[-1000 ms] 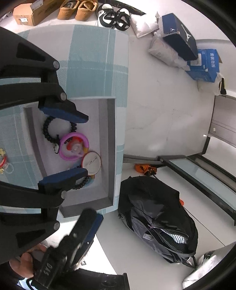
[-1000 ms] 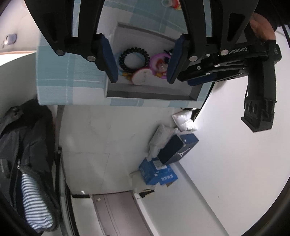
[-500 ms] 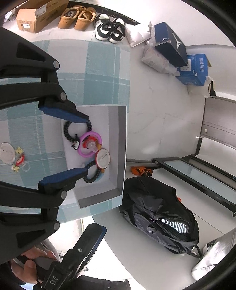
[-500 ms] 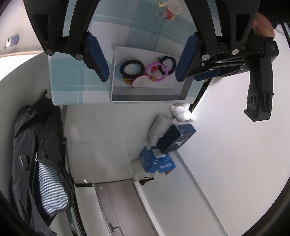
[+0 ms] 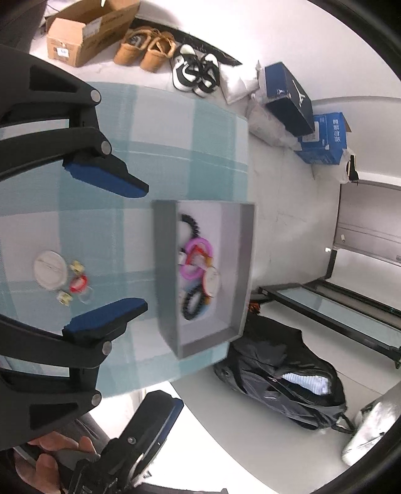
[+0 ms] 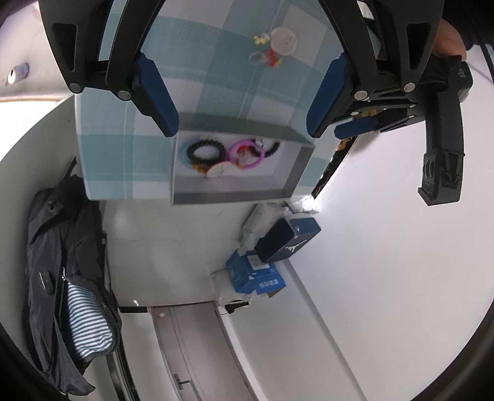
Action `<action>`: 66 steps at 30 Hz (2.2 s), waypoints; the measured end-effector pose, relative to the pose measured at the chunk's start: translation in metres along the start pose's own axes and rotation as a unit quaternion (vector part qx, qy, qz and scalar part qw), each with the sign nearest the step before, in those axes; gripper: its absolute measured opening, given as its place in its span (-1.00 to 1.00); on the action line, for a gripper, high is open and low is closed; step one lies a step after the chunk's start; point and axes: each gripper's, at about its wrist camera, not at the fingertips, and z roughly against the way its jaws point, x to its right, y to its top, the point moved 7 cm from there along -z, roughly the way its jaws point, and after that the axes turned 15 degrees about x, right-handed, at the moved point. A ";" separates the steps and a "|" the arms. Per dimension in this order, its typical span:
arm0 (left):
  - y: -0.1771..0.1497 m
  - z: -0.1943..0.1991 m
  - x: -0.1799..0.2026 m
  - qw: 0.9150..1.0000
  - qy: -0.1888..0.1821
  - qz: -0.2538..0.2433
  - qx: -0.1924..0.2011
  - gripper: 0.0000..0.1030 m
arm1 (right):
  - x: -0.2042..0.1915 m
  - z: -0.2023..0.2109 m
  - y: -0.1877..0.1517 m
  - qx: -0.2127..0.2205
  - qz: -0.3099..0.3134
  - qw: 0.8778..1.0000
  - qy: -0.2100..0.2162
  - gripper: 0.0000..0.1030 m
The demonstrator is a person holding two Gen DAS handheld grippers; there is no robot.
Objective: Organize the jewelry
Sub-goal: 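Withdraw both tools from the box back over the table, then grasp the red-and-clear trinket with the right tool while the left tool grasps a yellow flower charm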
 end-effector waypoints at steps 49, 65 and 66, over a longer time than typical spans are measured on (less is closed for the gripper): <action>-0.083 0.025 -0.050 0.997 0.036 0.056 -0.036 0.25 | -0.029 -0.047 -0.108 -0.131 0.032 0.990 -0.029 -0.25; -0.084 0.023 -0.048 0.997 0.034 0.050 -0.038 0.25 | -0.023 -0.040 -0.101 -0.121 0.034 0.991 -0.034 -0.45; -0.084 0.023 -0.047 0.998 0.033 0.049 -0.039 0.25 | -0.024 -0.040 -0.100 -0.118 0.031 0.992 -0.033 -0.45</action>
